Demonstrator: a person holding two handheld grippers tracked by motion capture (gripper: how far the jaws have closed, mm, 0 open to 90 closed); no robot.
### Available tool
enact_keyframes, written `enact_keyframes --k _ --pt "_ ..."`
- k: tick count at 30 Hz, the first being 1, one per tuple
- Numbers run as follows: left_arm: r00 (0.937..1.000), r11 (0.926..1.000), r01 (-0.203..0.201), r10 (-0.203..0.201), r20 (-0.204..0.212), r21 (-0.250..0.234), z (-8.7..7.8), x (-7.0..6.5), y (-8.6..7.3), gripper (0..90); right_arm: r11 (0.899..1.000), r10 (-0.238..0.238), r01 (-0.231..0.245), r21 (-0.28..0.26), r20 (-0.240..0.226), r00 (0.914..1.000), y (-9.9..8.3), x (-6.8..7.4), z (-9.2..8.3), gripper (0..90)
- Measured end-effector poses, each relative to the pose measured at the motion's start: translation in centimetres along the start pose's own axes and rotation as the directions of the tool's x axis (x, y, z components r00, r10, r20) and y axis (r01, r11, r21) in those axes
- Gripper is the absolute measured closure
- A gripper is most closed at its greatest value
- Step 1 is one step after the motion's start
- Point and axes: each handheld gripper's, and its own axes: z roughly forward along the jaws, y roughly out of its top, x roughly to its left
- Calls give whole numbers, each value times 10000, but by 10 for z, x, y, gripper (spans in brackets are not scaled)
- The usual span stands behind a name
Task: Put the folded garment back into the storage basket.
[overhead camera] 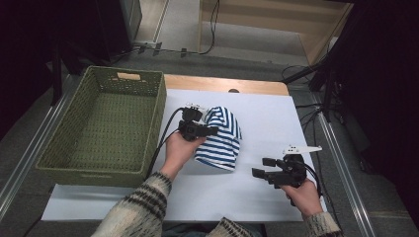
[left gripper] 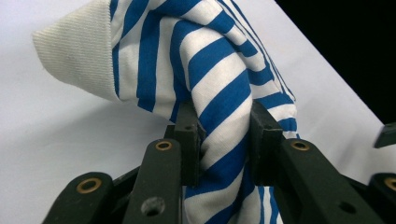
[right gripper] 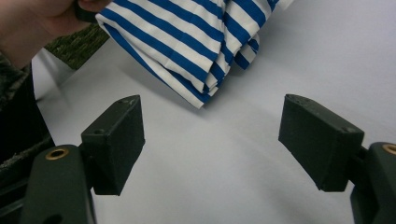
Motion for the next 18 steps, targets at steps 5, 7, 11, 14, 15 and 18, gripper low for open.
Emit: enact_keyframes --k 5,7,11,14,15,18 --pt "9988 9999 109 -106 483 -52 -11 -7 4 708 10000 -61 61 36 -45 10000 2 0 3 207" --pt "9986 10000 13 -10 529 -55 -15 -11 6 708 10000 -65 66 43 -44 10000 2 0 3 207" --pt "9975 10000 -56 59 711 -46 -24 -19 10 708 10000 -86 86 28 -87 9999 3 -1 4 207" --pt "9964 9998 -176 177 824 -28 -31 -24 13 708 9999 -109 110 40 -86 9999 4 -1 5 206" --pt "9961 9997 -228 230 854 -40 -33 -26 14 707 9999 -111 111 41 -89 9999 4 -1 5 207" --pt "9962 9994 -339 337 808 9 -39 -30 16 707 9999 -97 98 57 -93 9999 4 -1 5 207"
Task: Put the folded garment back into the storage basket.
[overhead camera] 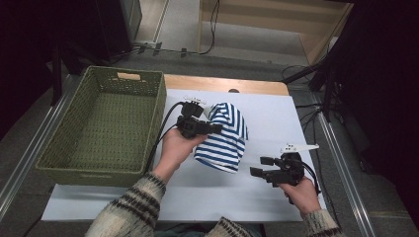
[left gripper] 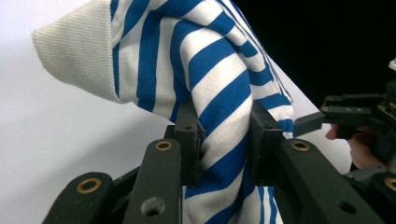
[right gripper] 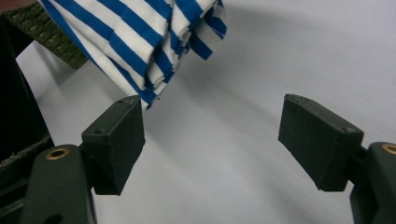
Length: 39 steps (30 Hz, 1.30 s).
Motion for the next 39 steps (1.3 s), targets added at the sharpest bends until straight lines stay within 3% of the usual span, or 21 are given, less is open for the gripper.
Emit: enact_keyframes --k 5,7,14,17,19,22,27,39 --pt "9997 10000 59 -57 246 -75 -13 -4 -1 707 10000 -11 11 15 38 10000 0 0 0 207" --pt "9996 9998 -109 113 276 -144 -19 -7 -1 706 10000 4 -4 50 58 10000 -1 -1 0 207" --pt "9978 9997 -135 149 642 -219 -32 -9 -2 705 9999 9 -11 145 124 9999 -1 -2 2 207" --pt "9978 9991 -345 359 557 -261 -38 -11 -4 705 9999 28 -30 152 152 9999 0 -2 2 207" --pt "9967 9994 -247 267 767 -263 -41 -9 -3 706 9999 -16 13 125 191 9998 0 -2 2 207" --pt "9976 9988 -403 418 557 -263 -50 -7 -4 705 9999 -29 27 156 185 9998 0 -2 3 207" --pt "9956 9987 -365 394 854 -352 -63 -1 -3 705 9999 -59 58 100 134 9999 1 -1 2 207" --pt "9946 9955 -777 811 643 -541 -82 4 1 705 9999 -89 89 76 57 9999 1 -1 1 207"
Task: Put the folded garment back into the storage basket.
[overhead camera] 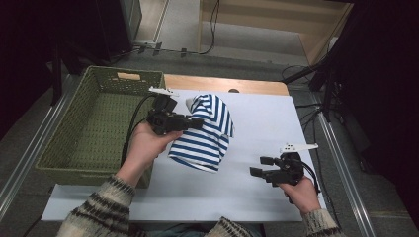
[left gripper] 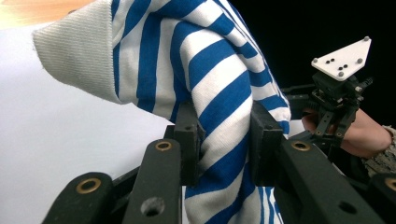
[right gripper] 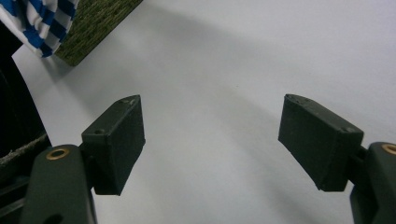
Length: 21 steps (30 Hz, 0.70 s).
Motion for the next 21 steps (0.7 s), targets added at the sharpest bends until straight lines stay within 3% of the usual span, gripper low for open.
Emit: enact_keyframes --k 9,14,21 --pt "9999 10000 -44 44 146 -12 -14 6 6 705 9999 -100 100 -31 -57 9999 0 1 0 207" --pt "9990 9995 -292 295 -333 89 -25 11 8 705 10000 -70 70 -26 -75 9999 0 2 0 207" --pt "9997 9998 207 -208 -155 -72 -39 25 9 705 9999 -98 97 -48 -68 9999 0 2 0 207"
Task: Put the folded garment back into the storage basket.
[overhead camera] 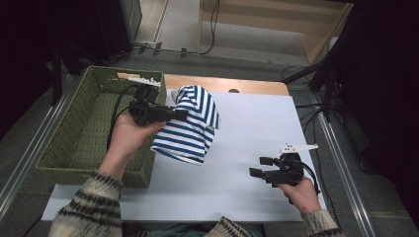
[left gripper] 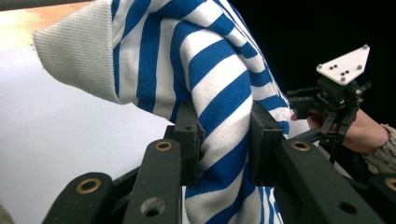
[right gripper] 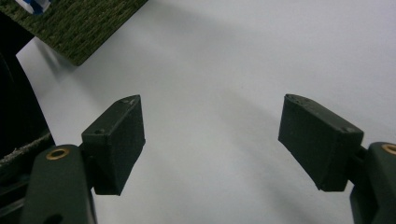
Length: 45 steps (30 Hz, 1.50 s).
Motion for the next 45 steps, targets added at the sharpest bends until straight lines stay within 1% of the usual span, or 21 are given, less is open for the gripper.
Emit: enact_keyframes --k 5,7,8,11,21,23,25,29,33,36,41,42,43,45 --pt "9998 9998 198 -198 -63 -102 -8 7 1 705 10000 80 -80 -3 3 10000 -1 1 -1 207" --pt "9995 9999 127 -128 -293 -39 -11 8 3 705 10000 43 -43 0 7 10000 -2 0 -2 207" --pt "9994 9999 124 -124 -315 -15 -12 9 3 706 10000 35 -35 -8 12 10000 -2 0 -2 207" --pt "9997 9997 232 -233 -118 -81 -17 12 4 705 9999 133 -133 -36 -56 9999 -3 1 -3 207" --pt "9985 9982 532 -536 -115 -280 -28 26 8 705 9999 153 -153 -7 -35 9999 -6 3 -3 207" --pt "9985 9982 535 -537 -47 -272 -30 29 8 705 9998 173 -173 -43 -33 9998 -7 3 -4 207" --pt "9979 9973 655 -655 -4 -326 -33 35 7 705 9998 180 -180 -19 17 9998 -8 3 -5 207" --pt "9966 9954 818 -824 -93 -508 -42 42 5 705 9999 155 -155 -69 28 9999 -8 3 -6 207" --pt "9952 9932 947 -961 -175 -676 -50 49 4 705 9999 132 -132 -8 33 9999 -8 4 -5 207" --pt "9949 9928 934 -960 -309 -753 -58 52 3 705 9999 115 -115 -9 5 9999 -8 4 -5 207" --pt "9944 9912 969 -1003 -344 -902 -67 58 3 705 9999 158 -158 -37 28 9999 -10 3 -7 208" --pt "9937 9906 1008 -1049 -402 -923 -69 58 2 705 9999 152 -152 -27 16 9999 -10 3 -7 208" --pt "9937 9912 964 -1011 -488 -909 -71 59 2 705 9999 156 -156 -27 17 9999 -10 3 -7 208" --pt "9931 9905 989 -1043 -534 -955 -74 62 1 705 9999 154 -154 -24 11 9999 -10 4 -7 209"
